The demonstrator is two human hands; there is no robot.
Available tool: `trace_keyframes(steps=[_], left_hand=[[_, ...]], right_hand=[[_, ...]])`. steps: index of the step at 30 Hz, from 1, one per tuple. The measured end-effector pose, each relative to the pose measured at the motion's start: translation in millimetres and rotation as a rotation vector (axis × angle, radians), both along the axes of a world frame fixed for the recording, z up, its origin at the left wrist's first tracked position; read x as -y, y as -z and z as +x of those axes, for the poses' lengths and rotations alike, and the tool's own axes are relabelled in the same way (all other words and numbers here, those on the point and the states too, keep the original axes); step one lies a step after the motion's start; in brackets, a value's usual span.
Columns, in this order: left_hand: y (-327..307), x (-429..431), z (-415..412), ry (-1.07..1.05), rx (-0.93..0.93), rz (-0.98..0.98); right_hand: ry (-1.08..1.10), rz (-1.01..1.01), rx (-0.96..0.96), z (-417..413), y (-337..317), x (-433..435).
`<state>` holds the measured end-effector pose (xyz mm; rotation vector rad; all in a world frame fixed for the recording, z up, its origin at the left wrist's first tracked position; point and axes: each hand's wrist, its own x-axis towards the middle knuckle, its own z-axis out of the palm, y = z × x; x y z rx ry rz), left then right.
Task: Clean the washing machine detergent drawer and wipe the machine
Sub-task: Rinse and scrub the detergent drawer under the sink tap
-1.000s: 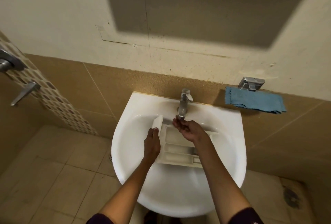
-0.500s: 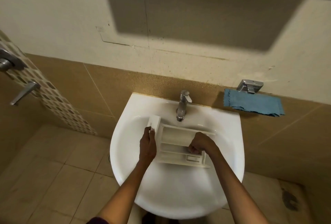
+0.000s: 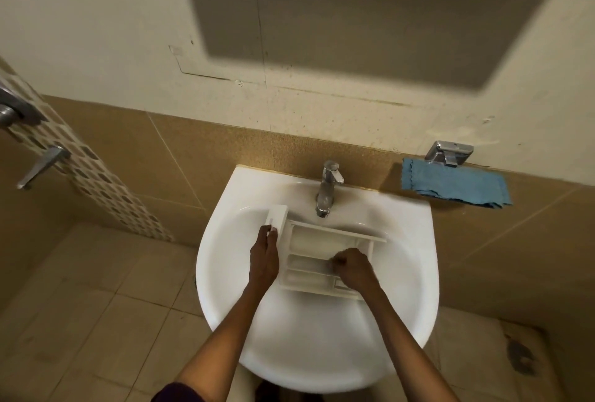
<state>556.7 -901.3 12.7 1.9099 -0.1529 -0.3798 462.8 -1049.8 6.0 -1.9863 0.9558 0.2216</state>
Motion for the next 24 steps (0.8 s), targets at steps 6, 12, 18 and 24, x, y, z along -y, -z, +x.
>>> trace_keyframes(steps=[6,12,18,24], left_hand=[[0.6,-2.3,-1.9,-0.023,-0.013,-0.055],[1.0,-6.6,-4.1,-0.050,-0.047,-0.151],[5.8,-9.7,2.7,-0.027,-0.097,-0.239],[1.5,-8.0,11.2,0.031,-0.170,-0.231]], right_hand=[[0.824,1.195,0.609,41.5,-27.4,7.1],[0.868,1.269,0.591,51.3,-39.7,14.5],[0.890,1.326,0.446,78.1,-35.8,33.8],[0.781,1.241,0.319,99.0,-25.7,34.7]])
